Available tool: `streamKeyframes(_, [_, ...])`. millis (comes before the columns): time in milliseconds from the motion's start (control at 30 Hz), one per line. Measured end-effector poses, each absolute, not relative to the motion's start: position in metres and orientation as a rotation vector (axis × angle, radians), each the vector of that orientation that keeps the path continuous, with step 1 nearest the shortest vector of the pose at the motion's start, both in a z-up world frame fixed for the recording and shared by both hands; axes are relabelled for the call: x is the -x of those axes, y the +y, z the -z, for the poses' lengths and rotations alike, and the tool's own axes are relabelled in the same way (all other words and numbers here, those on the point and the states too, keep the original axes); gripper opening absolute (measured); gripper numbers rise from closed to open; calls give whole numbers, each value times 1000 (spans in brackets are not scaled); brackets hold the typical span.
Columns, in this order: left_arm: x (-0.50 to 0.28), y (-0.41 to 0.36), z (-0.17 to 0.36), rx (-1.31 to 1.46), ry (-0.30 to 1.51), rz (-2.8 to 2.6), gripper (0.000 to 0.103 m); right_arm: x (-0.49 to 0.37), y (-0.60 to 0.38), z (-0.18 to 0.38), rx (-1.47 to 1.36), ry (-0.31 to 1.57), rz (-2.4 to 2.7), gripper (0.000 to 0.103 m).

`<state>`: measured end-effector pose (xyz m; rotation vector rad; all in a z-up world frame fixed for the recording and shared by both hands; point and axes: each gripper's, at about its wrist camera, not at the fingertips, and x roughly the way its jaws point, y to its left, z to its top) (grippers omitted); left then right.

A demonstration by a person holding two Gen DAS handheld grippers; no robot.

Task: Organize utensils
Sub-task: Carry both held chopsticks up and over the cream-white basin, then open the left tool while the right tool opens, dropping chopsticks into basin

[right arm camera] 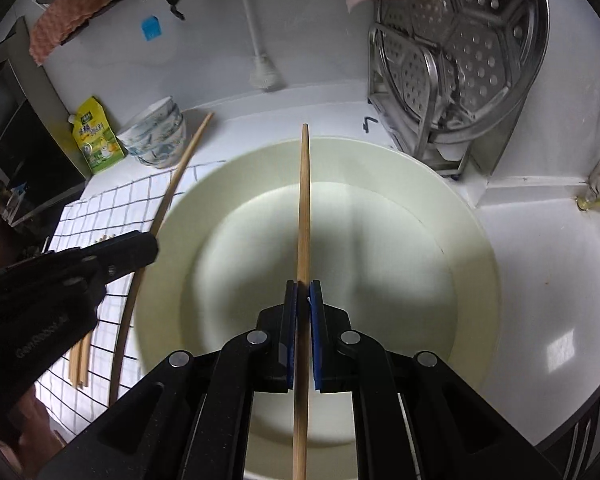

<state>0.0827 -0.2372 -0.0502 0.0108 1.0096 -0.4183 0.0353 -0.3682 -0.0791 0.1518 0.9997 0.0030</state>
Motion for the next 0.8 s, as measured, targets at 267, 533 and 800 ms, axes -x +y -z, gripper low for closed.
streamKeyframes(267, [-91, -267, 85, -35, 1063, 384, 7, -46, -388, 113, -177, 1063, -16, 6])
streamKeyframes(533, [-98, -279, 105, -55, 1104, 362, 7, -51, -403, 130, -204, 1092, -22, 6])
streamKeyframes(800, [-96, -283, 107, -73, 1120, 353, 10, -46, -412, 129, -212, 1067, 4, 13])
